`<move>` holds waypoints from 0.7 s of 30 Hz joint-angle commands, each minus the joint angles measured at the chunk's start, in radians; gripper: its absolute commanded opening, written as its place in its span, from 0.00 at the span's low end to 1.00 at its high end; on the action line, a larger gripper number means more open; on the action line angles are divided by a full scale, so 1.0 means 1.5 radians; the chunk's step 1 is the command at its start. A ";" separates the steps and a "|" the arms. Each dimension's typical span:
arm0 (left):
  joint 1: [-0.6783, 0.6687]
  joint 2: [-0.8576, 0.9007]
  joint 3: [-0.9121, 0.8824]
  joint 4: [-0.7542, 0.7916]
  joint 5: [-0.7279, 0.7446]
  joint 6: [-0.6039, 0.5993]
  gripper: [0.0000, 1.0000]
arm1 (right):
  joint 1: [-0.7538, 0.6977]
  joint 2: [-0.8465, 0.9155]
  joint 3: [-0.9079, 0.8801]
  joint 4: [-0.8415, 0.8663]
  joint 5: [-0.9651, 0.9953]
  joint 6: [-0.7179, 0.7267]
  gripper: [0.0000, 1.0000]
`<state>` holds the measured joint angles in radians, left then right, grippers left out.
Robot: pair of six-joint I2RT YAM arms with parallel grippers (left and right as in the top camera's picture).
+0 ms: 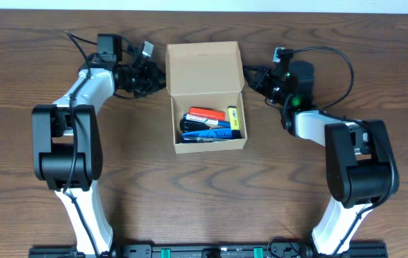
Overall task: Pack container
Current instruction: 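Push the box lid flaps closed with both grippers from either side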
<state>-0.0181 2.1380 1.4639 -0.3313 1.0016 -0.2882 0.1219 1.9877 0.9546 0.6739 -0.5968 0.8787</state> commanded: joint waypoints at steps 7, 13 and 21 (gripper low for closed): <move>0.012 -0.021 0.027 0.025 0.082 0.020 0.06 | -0.017 0.003 0.013 0.011 -0.112 -0.051 0.02; 0.012 -0.022 0.028 0.042 0.119 0.028 0.06 | -0.016 0.003 0.021 0.012 -0.132 -0.063 0.01; 0.013 -0.067 0.028 0.054 0.134 0.059 0.06 | -0.016 0.003 0.064 0.009 -0.210 -0.088 0.02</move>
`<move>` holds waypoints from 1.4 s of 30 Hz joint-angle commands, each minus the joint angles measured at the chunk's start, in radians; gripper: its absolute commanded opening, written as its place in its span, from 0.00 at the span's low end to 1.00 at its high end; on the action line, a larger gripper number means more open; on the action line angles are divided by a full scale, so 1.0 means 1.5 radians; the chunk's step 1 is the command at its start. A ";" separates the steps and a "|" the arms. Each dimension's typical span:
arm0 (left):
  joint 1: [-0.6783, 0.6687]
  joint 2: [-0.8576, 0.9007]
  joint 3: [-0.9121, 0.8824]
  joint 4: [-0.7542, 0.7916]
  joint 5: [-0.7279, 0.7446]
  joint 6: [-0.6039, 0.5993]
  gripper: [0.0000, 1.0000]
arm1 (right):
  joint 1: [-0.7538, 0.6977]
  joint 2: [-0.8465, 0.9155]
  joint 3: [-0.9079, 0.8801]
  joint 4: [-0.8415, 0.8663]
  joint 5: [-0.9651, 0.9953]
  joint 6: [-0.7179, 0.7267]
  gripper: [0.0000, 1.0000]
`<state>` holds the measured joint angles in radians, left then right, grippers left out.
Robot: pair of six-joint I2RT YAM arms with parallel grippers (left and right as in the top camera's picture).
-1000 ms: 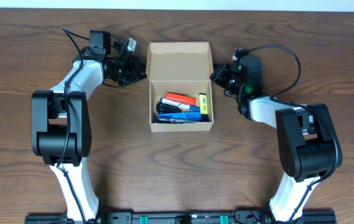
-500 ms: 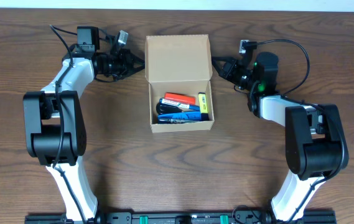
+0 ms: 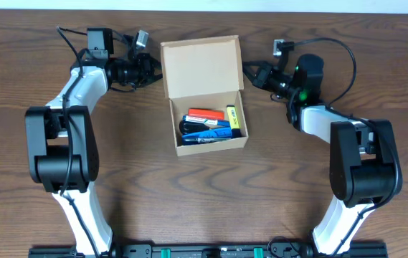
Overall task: Pack container
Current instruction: 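Push the box lid flaps closed with both grippers from either side, then press the closed lid down and square the box with both grippers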
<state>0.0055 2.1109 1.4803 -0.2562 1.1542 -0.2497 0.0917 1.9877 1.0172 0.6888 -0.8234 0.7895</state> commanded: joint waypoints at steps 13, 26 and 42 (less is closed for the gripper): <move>-0.004 -0.171 0.018 -0.127 0.016 0.178 0.06 | -0.003 -0.044 0.030 -0.004 -0.116 -0.046 0.02; -0.036 -0.303 0.018 -0.463 -0.196 0.379 0.06 | 0.023 -0.314 0.030 -0.486 0.047 -0.334 0.02; -0.130 -0.375 -0.100 -0.499 -0.311 0.324 0.06 | 0.133 -0.406 0.007 -0.792 0.293 -0.375 0.01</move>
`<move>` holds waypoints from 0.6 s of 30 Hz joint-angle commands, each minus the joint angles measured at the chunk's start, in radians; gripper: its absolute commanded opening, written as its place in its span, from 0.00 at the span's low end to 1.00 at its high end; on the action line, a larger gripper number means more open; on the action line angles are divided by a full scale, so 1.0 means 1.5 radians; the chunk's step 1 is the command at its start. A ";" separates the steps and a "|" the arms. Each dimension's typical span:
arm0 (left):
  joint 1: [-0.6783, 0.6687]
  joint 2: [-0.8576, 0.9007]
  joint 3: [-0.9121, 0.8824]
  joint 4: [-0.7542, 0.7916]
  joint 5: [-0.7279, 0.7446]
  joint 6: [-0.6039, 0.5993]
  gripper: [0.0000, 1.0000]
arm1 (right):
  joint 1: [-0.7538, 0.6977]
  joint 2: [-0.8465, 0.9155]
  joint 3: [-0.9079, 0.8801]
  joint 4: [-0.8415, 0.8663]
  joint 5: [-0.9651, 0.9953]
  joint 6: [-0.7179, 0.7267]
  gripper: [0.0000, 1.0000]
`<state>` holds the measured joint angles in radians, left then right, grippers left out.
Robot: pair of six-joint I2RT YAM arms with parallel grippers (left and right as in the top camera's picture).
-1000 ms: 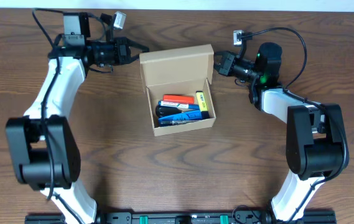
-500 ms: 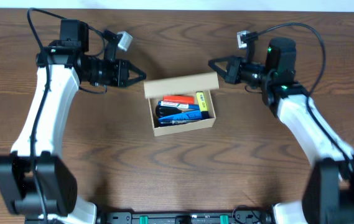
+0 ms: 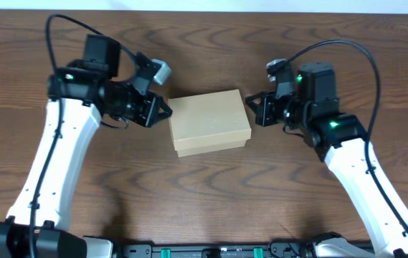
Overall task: Pack container
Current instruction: 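Press the closed lid down and square the box with both grippers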
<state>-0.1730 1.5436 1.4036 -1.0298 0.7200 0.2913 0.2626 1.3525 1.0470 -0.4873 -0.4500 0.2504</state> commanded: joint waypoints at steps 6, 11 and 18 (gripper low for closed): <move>-0.021 0.004 -0.154 0.102 -0.032 -0.091 0.06 | 0.040 0.063 -0.025 -0.037 0.058 -0.016 0.01; -0.021 0.004 -0.194 0.124 -0.032 -0.095 0.06 | 0.040 0.102 -0.029 -0.046 0.058 -0.015 0.01; -0.021 0.003 -0.198 0.127 -0.034 -0.095 0.06 | 0.040 0.123 -0.029 -0.072 0.058 -0.016 0.01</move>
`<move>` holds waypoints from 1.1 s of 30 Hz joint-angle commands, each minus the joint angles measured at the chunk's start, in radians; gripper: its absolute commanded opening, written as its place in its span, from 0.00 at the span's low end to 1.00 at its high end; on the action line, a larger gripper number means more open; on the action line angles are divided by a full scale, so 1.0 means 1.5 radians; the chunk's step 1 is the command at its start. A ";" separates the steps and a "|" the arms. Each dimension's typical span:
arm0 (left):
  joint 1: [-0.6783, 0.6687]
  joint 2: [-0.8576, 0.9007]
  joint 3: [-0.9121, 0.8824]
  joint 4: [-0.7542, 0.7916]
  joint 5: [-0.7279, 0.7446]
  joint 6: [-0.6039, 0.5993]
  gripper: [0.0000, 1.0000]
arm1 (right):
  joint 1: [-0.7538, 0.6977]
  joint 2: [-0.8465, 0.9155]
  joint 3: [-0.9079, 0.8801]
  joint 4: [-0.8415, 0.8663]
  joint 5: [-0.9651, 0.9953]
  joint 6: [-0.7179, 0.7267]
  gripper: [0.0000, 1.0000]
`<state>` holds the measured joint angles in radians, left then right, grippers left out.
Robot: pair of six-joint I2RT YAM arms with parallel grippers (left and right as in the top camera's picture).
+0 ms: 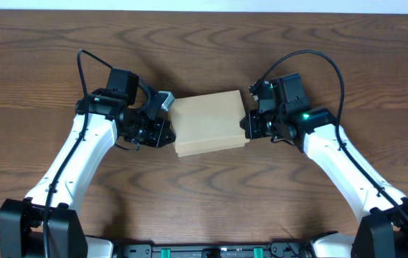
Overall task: Pack container
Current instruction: 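Press the closed lid down and square the box with both grippers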
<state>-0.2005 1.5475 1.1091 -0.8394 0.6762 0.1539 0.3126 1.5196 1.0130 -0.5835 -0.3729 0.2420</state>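
Note:
A cardboard box point(209, 122) lies at the table's middle with its lid down, so its contents are hidden. My left gripper point(166, 126) is against the box's left side, with its fingers spread along that edge and nothing between them. On the opposite side my right gripper point(247, 123) meets the right edge of the box, also spread open. Both arms reach in from the front corners, and the box sits squeezed between the two grippers.
Dark wood table point(204, 193) all around the box. Black cables loop from both wrists behind the grippers. The arm bases and a black rail point(204, 251) run along the front edge.
Both grippers have come down and inward from a little behind the box's upper corners to its left and right sides. The box stays shut and has barely shifted.
At first the box stood open, with pens and markers showing inside, and both grippers were at the raised lid's side edges. Then the lid leaned a little further back. Later the lid was down with the grippers flanking it, and now they press its sides.

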 commanded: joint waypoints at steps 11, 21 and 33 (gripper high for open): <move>-0.012 -0.085 0.009 -0.014 -0.042 -0.004 0.06 | 0.007 -0.070 -0.001 -0.002 0.002 -0.010 0.01; -0.110 -0.066 -0.022 0.028 -0.168 -0.067 0.06 | 0.007 -0.190 -0.001 -0.008 0.002 -0.010 0.01; -0.116 -0.027 -0.076 0.088 -0.177 -0.091 0.06 | 0.006 -0.216 -0.001 -0.043 0.025 -0.010 0.01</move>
<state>-0.3725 1.4792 1.0126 -0.7109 0.4400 0.0360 0.3126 1.2072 1.0122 -0.6422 -0.3611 0.2405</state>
